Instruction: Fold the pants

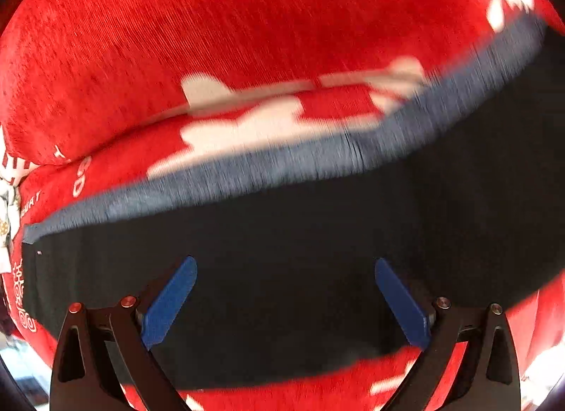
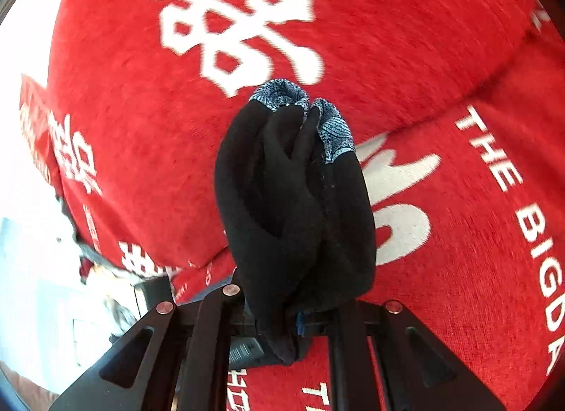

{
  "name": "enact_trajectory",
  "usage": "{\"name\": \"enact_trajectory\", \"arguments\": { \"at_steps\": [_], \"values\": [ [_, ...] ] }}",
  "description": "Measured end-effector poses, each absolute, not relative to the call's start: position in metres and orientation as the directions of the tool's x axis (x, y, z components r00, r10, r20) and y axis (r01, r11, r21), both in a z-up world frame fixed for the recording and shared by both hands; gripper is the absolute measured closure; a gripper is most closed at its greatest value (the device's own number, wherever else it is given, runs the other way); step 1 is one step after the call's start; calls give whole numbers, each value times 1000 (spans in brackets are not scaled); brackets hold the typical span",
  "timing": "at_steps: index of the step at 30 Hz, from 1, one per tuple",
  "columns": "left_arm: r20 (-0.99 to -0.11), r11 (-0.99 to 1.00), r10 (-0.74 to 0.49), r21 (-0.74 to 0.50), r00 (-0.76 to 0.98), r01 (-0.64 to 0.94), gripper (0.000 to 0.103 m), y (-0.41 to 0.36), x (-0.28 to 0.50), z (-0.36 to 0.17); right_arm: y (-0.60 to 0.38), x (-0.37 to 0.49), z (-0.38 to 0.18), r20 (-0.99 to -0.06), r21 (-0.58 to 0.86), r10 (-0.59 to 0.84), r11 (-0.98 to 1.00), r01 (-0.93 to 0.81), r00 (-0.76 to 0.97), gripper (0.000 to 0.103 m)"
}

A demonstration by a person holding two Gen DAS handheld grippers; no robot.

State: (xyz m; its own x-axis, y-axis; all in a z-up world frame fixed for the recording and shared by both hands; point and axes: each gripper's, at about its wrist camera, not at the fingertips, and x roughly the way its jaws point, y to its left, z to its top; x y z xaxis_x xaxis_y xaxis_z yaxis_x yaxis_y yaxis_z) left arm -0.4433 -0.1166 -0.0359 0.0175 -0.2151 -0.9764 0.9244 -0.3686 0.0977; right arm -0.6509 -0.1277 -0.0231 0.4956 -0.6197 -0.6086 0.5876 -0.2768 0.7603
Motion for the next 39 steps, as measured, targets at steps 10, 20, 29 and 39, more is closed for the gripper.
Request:
{"name": "enact_trajectory", "arguments": {
  "at_steps": [10,20,29,39],
  "values": [
    [-972,-311,-234,47,-28,949,1,-117,-385,-21,-143,-556,34,-712,574,-530,-62,816,460,89],
    [-953,-72,-279,146,121,987,1,-157,-186,3,-170,-359,-19,-896,255,-341,125,959,283,73],
    [-970,-70,-242,-14,-31,997,1,-165,-141,-2,-123,-247,-20,-936,-127,-350,390,912,20,51],
    [-914,-286,-25,-381,-404,879,30,-168,-228,-5,-109,-438,-58,-696,713,-313,-404,573,646,48]
  ]
}}
